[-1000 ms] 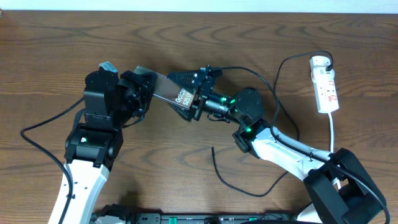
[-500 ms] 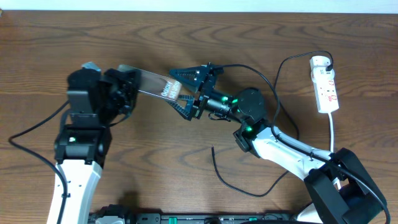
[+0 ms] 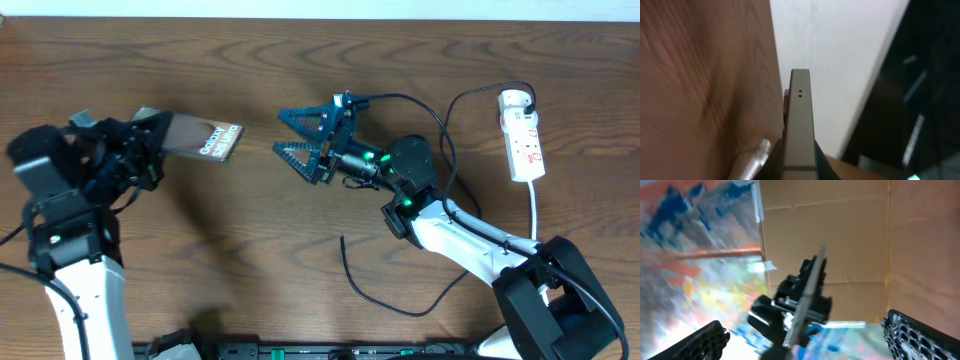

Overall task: Plug charger to phone and switch on socket
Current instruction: 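Open the right gripper and pull it away from the phone, then move the right gripper down over the black cable's plug end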

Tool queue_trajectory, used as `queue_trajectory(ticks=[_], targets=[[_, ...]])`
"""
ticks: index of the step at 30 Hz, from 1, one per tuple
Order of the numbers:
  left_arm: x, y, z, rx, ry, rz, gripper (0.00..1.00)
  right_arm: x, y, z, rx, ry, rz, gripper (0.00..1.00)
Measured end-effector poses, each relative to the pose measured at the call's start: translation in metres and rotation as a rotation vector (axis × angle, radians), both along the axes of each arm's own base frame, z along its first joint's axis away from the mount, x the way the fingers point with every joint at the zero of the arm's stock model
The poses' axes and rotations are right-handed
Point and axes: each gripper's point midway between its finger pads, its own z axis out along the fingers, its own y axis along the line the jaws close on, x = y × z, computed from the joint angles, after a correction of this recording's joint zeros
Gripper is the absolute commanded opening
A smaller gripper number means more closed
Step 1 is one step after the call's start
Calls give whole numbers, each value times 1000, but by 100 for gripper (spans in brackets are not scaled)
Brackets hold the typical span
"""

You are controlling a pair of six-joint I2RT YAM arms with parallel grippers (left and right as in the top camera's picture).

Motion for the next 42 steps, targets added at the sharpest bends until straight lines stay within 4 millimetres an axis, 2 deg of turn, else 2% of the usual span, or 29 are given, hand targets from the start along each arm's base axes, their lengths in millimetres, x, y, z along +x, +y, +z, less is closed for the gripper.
queue_trajectory(ticks=[3, 8, 9, 10, 12, 14, 17, 20, 24, 27, 31, 35, 42], targets=[[-7, -1, 7, -42, -23, -54, 7, 1, 2, -12, -64, -41, -4, 99], [-14, -9, 13, -50, -64, -137, 7, 3, 4, -68, -275, 18, 4, 99], [-15, -11, 14, -50, -69, -147, 7, 2, 3, -84, -343, 43, 14, 99], [-16, -12, 15, -51, -74, -158, 7, 1, 2, -89, -365, 37, 16, 99], [-17, -14, 16, -43, -84, -171, 7, 1, -2, -110, -482, 68, 36, 99], [-17, -14, 16, -36, -92, -178, 7, 0, -5, -119, -563, 80, 59, 99], [-18, -15, 17, -23, -104, -192, 7, 0, -11, -118, -691, 73, 91, 99], [-18, -15, 17, -13, -111, -196, 7, 1, -24, -107, -851, 51, 97, 99], [-19, -16, 14, 6, -110, -204, 7, -5, -63, -98, -1128, 46, 75, 99], [-22, -15, 2, 5, -62, -190, 7, -6, -90, -90, -1291, 9, 48, 99], [-27, -11, -19, 22, 29, -153, 7, -18, -122, -100, -1489, 10, 54, 99], [-32, -14, -40, 69, 120, -135, 7, -26, -129, -105, -1590, -23, 68, 99], [-48, -43, -78, 204, 291, -186, 7, -45, -122, -112, -1680, -66, 119, 99]])
